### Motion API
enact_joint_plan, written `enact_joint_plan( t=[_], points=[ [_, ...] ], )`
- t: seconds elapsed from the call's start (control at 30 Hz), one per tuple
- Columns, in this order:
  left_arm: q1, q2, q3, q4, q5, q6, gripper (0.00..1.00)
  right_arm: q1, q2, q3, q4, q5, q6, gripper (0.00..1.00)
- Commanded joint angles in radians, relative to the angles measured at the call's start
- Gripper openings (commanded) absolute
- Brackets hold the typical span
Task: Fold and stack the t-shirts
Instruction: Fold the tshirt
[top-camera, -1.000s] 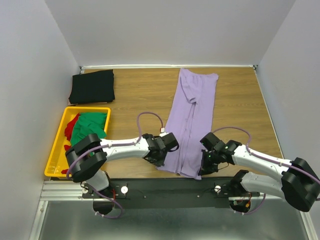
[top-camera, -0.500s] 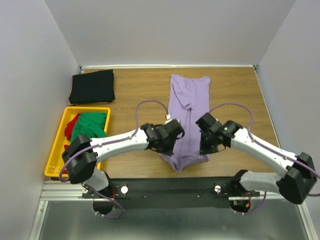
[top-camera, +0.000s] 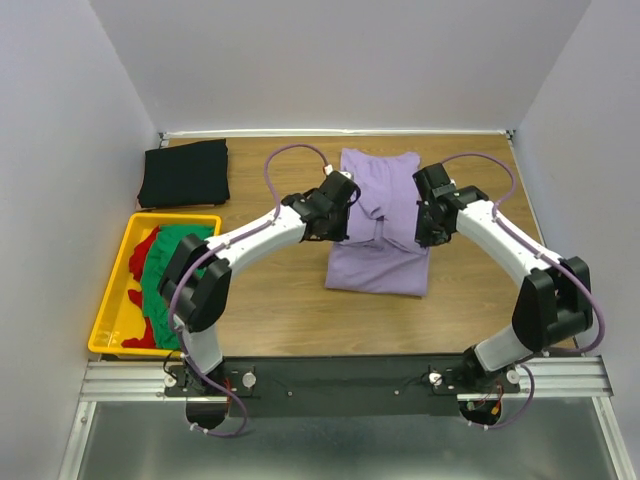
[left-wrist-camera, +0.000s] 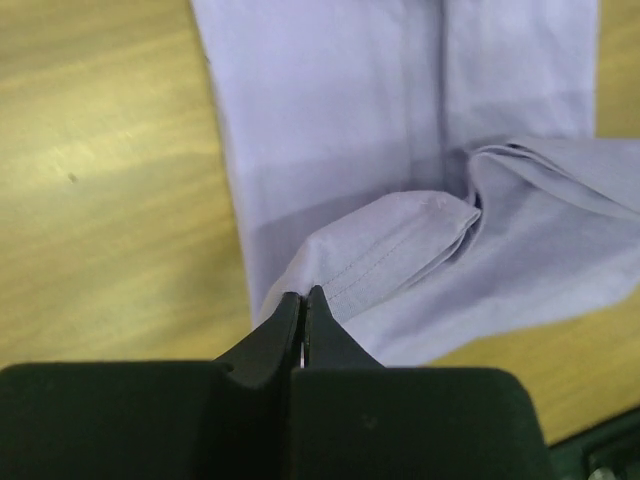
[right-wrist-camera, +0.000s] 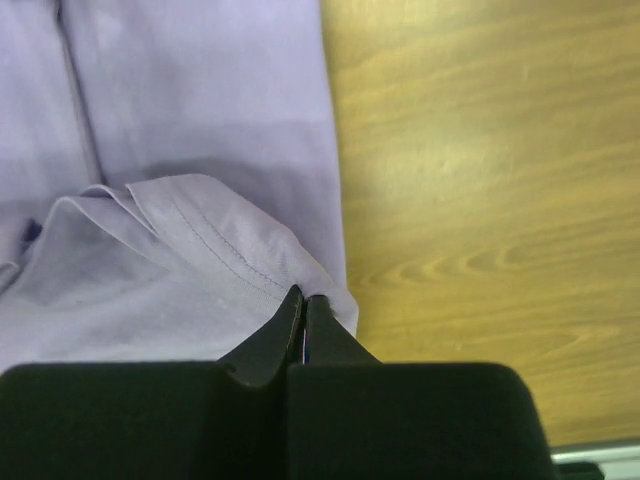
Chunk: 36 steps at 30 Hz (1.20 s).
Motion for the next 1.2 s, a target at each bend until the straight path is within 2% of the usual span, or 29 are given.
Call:
enact_joint_plan(
  t=[0.0,0.37,0.73,1.03,1.13,1.17],
  points=[
    [0.042,0.064,0.073,0.056,0.002,0.071,0.0,-0.036,0.056,0.058,0.064,0.026,-0.085,0.01],
    [0.145,0.168,0.163,0.131,0.041,0.122,0.0,-0.114,0.152,0.112,0.13,0.024,-0.135,0.01],
    [0.171,0.279,0.189,0.186,0.064,0.137,0.0,-0.144,0.223,0.083,0.276,0.002,-0.118,0.01],
    [0.183,0.319,0.166,0.252,0.055,0.144,0.0,-0.147,0.287,0.057,0.343,0.045,-0.119,0.01],
    [0.183,0.317,0.163,0.273,0.057,0.15,0.01,-0.147,0.292,0.046,0.354,0.056,-0.121,0.04],
    [0.182,0.316,0.16,0.28,0.061,0.153,0.03,-0.148,0.284,0.044,0.357,0.059,-0.121,0.09]
  ],
)
